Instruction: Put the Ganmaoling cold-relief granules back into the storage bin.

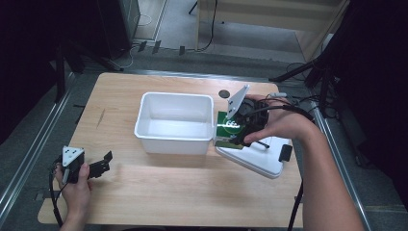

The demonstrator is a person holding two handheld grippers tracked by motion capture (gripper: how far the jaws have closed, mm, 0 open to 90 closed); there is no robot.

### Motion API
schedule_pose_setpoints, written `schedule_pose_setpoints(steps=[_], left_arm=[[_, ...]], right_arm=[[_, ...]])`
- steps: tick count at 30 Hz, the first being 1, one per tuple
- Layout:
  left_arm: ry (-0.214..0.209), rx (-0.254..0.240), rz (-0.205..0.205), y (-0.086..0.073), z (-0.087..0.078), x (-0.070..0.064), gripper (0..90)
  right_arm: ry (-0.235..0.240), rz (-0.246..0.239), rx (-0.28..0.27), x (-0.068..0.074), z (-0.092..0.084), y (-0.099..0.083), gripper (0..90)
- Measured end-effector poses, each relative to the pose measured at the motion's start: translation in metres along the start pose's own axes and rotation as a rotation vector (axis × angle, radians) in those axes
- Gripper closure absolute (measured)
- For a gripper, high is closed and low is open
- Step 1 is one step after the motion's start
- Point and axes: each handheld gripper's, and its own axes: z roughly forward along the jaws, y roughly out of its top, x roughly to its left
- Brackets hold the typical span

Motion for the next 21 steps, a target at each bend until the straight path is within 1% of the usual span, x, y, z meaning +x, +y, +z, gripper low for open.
schedule_pose_setpoints(steps=[7, 16, 20, 21], left_arm=[[0.0, 0.003, 0.002, 0.0, 0.0, 0.0, 0.0], [-0.001, 0.003, -0.001, 0.0, 0.0, 0.0, 0.0], [-0.002, 0.002, -0.001, 0.0, 0.0, 0.0, 0.0], [-0.002, 0.003, 0.0, 0.0, 0.0, 0.0, 0.0]], right_arm=[[0.002, 0.003, 0.01, -0.011, -0.004, 0.006, 16.8], [0.006, 0.018, 0.012, -0.026, -0.003, 0.012, 16.8], [0.005, 0.01, 0.018, -0.032, -0.003, 0.014, 16.8], [0.005, 0.018, 0.02, -0.032, -0.003, 0.015, 16.8]])
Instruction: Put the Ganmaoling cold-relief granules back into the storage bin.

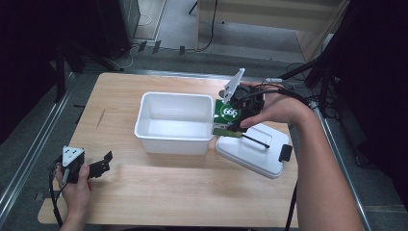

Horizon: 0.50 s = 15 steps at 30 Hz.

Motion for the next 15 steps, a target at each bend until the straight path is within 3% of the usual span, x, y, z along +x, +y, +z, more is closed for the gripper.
schedule_pose_setpoints(steps=[15], left_arm=[[-0.001, -0.001, -0.002, 0.0, 0.0, 0.0, 0.0]], right_arm=[[-0.003, -0.003, -0.007, -0.018, -0.002, 0.023, 16.8]])
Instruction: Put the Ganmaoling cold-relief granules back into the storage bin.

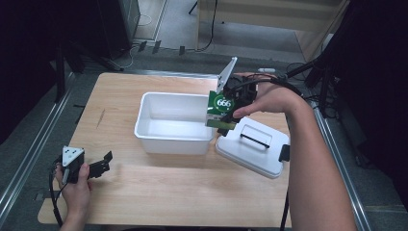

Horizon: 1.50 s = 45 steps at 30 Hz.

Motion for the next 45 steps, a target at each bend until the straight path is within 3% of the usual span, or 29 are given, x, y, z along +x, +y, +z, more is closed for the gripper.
schedule_pose_setpoints(steps=[18, 45], left_arm=[[-0.003, 0.005, 0.0, 0.0, 0.0, 0.0, 0.0], [-0.009, 0.001, -0.009, 0.0, 0.0, 0.002, 0.0]], right_arm=[[-0.006, -0.047, -0.012, 0.002, 0.003, 0.029, 16.7], [0.007, -0.102, -0.014, -0.001, 0.036, 0.062, 16.6]])
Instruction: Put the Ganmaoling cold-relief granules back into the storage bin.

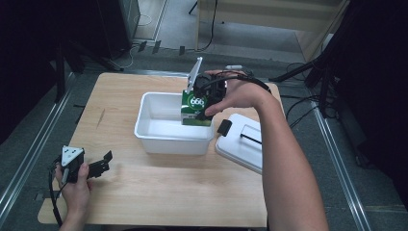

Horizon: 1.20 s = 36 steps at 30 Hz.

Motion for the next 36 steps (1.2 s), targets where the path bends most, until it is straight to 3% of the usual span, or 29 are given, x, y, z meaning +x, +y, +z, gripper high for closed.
schedule_pose_setpoints(steps=[10, 25, 36], left_arm=[[-0.001, 0.001, -0.001, 0.0, 0.0, 0.0, 0.0], [-0.003, 0.004, -0.005, 0.0, 0.0, 0.001, 0.0], [-0.003, 0.002, -0.003, 0.0, 0.001, 0.0, 0.0]], right_arm=[[-0.005, 0.007, 0.009, 0.0, 0.013, 0.001, 16.6], [-0.012, -0.043, 0.023, -0.002, 0.037, -0.01, 16.6], [-0.004, -0.027, 0.024, -0.001, 0.053, -0.017, 16.4]])
